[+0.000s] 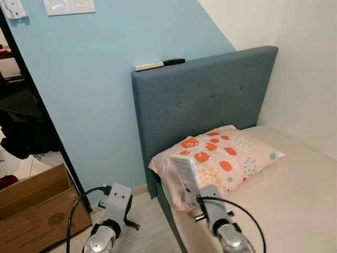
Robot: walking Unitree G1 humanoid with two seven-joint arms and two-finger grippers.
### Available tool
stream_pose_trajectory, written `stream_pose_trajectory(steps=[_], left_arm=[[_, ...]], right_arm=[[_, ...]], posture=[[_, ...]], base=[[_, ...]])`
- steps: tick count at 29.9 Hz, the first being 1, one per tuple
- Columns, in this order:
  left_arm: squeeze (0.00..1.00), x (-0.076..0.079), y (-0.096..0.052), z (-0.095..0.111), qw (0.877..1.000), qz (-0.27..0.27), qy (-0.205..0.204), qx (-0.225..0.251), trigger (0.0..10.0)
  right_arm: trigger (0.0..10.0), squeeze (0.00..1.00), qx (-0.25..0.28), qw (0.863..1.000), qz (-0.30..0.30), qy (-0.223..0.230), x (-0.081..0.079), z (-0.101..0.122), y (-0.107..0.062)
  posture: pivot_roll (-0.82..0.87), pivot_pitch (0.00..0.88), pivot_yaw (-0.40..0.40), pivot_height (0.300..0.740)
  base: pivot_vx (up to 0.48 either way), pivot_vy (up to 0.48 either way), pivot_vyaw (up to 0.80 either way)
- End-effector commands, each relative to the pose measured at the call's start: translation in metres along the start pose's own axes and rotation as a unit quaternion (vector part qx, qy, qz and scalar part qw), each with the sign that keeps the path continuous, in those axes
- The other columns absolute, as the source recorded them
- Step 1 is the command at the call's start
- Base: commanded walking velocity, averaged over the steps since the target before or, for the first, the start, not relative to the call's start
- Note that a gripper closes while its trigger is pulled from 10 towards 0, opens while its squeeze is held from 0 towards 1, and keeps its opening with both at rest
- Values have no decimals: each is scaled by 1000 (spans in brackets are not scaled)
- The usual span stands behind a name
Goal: Clean up the room
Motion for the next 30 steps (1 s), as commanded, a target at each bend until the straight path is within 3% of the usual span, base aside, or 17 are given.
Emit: stream_pose_trajectory(steps=[1,7,12,30], left_arm=[[0,0,-3,-5,1000,-9,10,-8,10000],[0,-2,-3,-5,1000,-2,10,-6,10000],[0,-6,-2,-1,1000,15,14,3,10000],[0,-10,2,4,999,33,16,10,10000]], right_arm=[[10000,0,17,1000,-4,3,0,11,4],[10000,0,6,1000,-21,14,6,6,2],[10000,0,4,999,-20,49,1,2,1],[10000,0,9,997,-12,71,-5,2,0]], posture=[[8,18,22,740],[6,15,18,740],[7,13,17,740],[5,0,23,740]], base=[[0,0,0],[0,0,0],[0,0,-800],[0,0,-800]])
Point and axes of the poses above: a point about 5 cm out from each wrist's last joint towards the gripper, its own y axis pointing out of the wrist towards the gripper, its own z axis along the axis of the wrist's last joint, x = y × z, the point moved 4 cm from there along y, pointing out of the wrist towards the gripper, and after that the axes turned 9 degrees about y, right-handed, at the moved point
